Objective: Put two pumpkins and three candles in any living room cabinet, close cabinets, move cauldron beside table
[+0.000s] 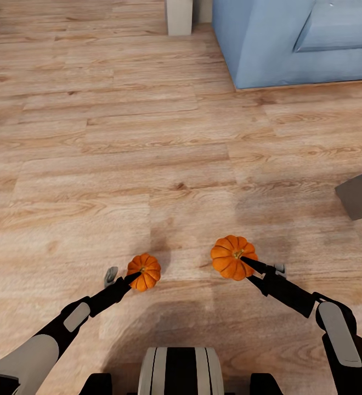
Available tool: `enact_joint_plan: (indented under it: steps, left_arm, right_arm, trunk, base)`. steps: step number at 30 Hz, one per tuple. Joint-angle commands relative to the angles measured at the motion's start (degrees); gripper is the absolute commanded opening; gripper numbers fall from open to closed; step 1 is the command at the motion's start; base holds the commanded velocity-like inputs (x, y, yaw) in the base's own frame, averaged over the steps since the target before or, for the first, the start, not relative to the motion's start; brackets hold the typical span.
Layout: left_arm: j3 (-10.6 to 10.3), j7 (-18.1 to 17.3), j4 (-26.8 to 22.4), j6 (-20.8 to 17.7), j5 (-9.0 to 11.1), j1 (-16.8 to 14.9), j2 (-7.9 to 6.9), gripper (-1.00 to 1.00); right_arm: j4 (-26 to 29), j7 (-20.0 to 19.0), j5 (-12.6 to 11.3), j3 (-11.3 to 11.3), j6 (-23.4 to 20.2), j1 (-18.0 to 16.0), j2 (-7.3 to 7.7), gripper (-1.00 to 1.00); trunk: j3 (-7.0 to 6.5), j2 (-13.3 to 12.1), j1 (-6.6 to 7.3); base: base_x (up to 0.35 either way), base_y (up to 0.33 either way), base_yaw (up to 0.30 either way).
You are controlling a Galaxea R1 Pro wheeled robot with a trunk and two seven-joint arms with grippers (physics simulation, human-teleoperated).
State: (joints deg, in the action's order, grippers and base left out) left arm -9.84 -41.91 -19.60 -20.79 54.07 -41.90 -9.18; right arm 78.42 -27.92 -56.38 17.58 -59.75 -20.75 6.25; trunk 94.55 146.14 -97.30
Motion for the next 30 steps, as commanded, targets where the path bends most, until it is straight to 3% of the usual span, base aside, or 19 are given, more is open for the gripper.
enact_joint_plan:
  steps: [1, 23, 30]
  left_arm:
    - [-0.2, 0.0, 0.0, -0.4, 0.5, 0.0, -0.04, -1.0]
    - [-0.2, -0.2, -0.1, -0.4, 0.5, 0.0, -0.06, -1.0]
    - [-0.3, -6.0, -0.3, -0.4, 0.5, 0.1, -0.46, -1.0]
  right_arm:
    - [0.0, -0.5, 0.4, 0.1, -0.2, 0.0, -0.01, -1.0]
    - [0.0, -0.5, 0.4, 0.1, -0.2, 0.0, -0.01, -1.0]
    - [0.0, -0.5, 0.4, 0.0, -0.2, 0.0, -0.01, -1.0]
  trunk:
    - [0.03, 0.0, 0.01]
    - [0.03, 0.0, 0.01]
    - [0.03, 0.0, 0.01]
  base:
    - [0.0, 0.0, 0.0]
    - [0.0, 0.0, 0.0]
    - [0.0, 0.0, 0.0]
